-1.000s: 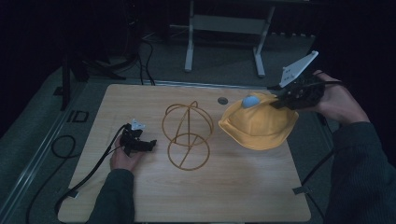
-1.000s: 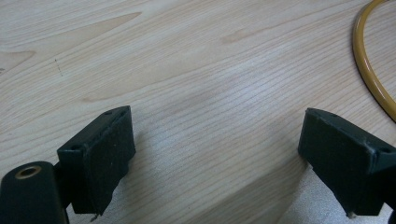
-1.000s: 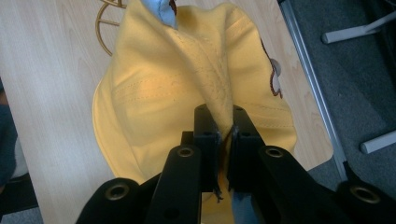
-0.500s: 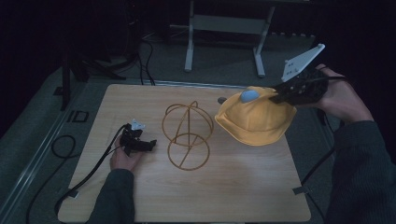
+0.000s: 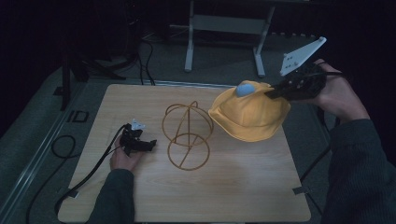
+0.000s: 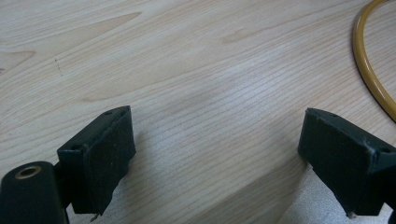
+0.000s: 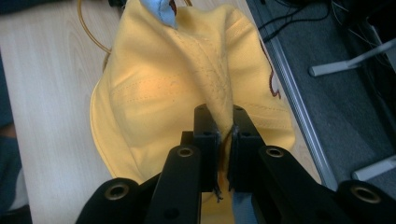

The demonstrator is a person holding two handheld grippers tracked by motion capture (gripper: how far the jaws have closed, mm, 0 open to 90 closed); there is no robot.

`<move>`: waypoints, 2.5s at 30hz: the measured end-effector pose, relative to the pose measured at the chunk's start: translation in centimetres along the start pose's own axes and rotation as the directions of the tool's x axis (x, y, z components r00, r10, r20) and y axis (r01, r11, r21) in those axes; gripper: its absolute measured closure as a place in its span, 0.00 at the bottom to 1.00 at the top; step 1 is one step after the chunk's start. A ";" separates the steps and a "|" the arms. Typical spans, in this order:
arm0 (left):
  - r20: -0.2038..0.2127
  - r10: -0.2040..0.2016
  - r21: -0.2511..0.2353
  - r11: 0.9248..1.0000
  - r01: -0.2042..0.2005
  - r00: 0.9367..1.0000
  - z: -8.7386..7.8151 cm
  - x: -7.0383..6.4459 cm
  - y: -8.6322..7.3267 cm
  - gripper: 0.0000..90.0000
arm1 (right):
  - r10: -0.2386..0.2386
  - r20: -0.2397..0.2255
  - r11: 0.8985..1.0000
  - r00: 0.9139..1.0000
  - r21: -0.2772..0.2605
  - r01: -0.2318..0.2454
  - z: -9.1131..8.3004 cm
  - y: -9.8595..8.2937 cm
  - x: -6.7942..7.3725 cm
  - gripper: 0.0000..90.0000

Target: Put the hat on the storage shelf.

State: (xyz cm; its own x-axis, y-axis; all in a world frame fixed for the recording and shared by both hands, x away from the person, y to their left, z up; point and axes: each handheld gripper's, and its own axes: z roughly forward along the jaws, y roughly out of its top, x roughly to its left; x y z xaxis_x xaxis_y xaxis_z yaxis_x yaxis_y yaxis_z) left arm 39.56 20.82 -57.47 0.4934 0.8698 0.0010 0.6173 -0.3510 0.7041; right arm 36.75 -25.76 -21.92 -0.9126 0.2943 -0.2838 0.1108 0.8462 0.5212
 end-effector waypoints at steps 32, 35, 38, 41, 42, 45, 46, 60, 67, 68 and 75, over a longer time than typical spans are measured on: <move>0.000 0.000 0.000 1.000 0.000 1.000 0.0 0.0 0.0 0.12 | 0.013 -0.009 0.992 1.000 -0.123 -0.014 0.9 2.2 0.1 0.94; 0.000 0.000 0.000 1.000 0.000 1.000 0.0 0.0 0.0 0.12 | 0.008 -0.013 0.991 1.000 -0.133 -0.009 1.0 2.6 0.1 0.94; 0.000 0.000 0.000 1.000 0.000 1.000 0.0 0.0 0.0 0.12 | 0.000 -0.017 0.991 1.000 -0.132 -0.002 1.3 3.2 0.4 0.94; 0.000 0.000 0.000 1.000 0.000 1.000 0.0 0.0 0.0 0.12 | -0.013 -0.022 0.991 1.000 -0.132 0.010 1.8 3.8 0.6 0.94; 0.000 0.000 0.000 1.000 0.000 1.000 0.0 0.0 0.0 0.12 | -0.015 -0.024 0.991 1.000 -0.133 0.011 1.9 4.0 0.6 0.94; 0.000 0.000 0.000 1.000 0.000 1.000 0.0 0.0 0.0 0.12 | -0.024 -0.028 0.991 0.999 -0.135 0.020 2.4 4.4 0.8 0.94; 0.000 0.000 0.000 1.000 0.000 1.000 0.0 0.0 0.0 0.12 | -0.022 -0.030 0.990 0.999 -0.138 0.018 2.6 4.6 0.8 0.94; 0.000 -0.001 -0.001 1.000 0.001 1.000 0.0 0.0 0.0 0.12 | -0.073 -0.048 0.989 0.996 -0.129 0.066 4.4 7.8 2.0 0.94; 0.004 0.000 -0.002 1.000 0.000 1.000 0.0 0.0 0.0 0.12 | -0.089 -0.059 0.991 0.994 -0.104 0.082 5.6 9.0 2.5 0.94; 0.004 0.000 -0.002 1.000 0.000 1.000 0.0 0.0 0.0 0.12 | -0.091 -0.061 0.991 0.994 -0.103 0.085 5.7 9.1 2.5 0.94; 0.006 0.003 0.000 1.000 -0.003 1.000 0.0 0.0 0.0 0.12 | -0.100 -0.049 0.992 0.994 -0.087 0.096 6.4 9.9 2.8 0.94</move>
State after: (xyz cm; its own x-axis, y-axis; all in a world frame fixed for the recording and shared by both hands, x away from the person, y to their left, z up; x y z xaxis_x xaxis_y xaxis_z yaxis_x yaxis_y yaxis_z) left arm 39.53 20.78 -57.46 0.4988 0.8667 -0.0013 0.6159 -0.3534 0.7041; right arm 37.85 -13.69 -22.72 -0.9374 0.1857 -0.2946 -0.0119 0.8284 0.5600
